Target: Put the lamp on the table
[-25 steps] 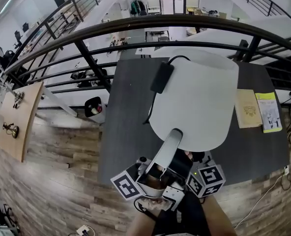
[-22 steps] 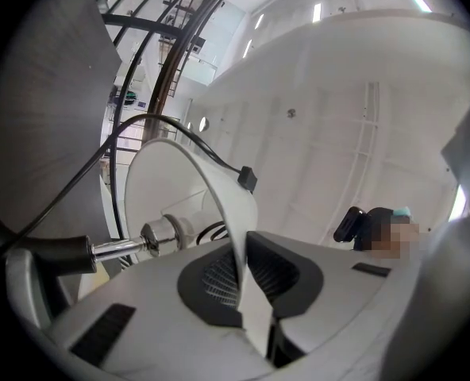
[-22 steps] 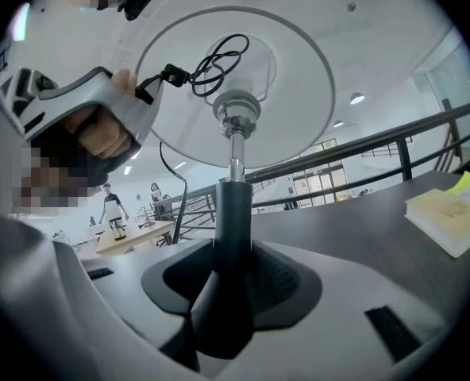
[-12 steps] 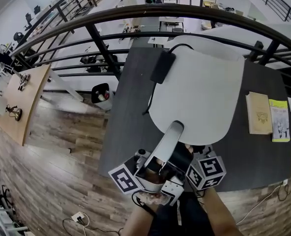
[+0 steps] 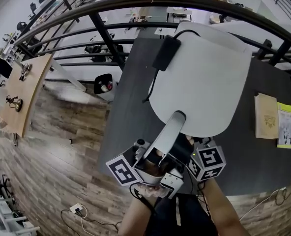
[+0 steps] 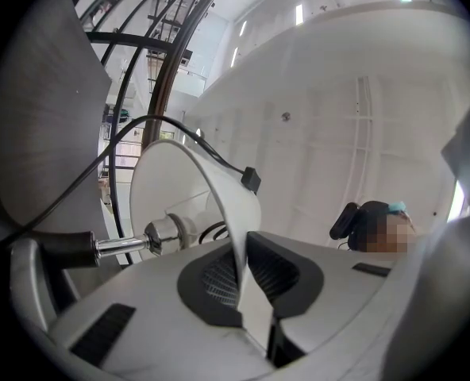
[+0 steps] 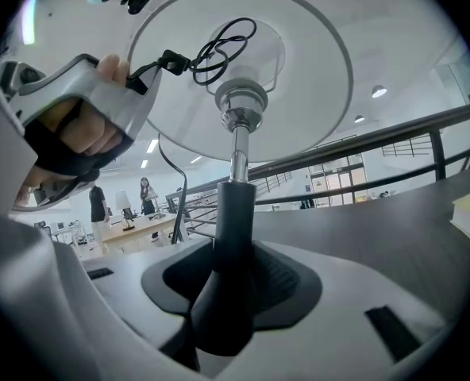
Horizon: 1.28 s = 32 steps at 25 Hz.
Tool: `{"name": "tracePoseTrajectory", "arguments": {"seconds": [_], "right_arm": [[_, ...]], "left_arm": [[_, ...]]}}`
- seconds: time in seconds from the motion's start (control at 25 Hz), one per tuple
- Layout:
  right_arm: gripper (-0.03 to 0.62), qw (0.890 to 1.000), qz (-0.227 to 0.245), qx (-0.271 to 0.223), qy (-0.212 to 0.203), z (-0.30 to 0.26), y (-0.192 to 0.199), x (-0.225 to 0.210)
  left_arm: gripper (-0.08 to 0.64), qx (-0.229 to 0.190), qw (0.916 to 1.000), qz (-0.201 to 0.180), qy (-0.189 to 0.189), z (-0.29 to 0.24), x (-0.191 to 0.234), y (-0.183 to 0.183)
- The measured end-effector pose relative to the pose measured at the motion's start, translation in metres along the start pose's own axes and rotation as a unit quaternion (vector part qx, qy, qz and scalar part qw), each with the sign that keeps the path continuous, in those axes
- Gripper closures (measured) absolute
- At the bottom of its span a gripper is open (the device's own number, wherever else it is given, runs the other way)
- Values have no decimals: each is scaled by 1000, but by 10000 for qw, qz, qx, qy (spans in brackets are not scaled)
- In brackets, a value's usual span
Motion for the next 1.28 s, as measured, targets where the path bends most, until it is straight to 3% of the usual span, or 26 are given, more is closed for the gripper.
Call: {"name": "tracePoseTrajectory", "arguments": {"seconds": [1.28], "right_arm": [[422, 9995, -125, 277, -125, -36, 32, -30]], "left_arm": [[517, -233, 9995, -4, -189, 4, 54, -17]]}}
Point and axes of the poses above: the fingertips, and each gripper's own axes: z backward along the fingers, x to its left, y out of its underside, the point moved 3 cm from there along z, backward along the fingers, and after that the axes turned 14 degrees about -y, right-handed, at the moved point
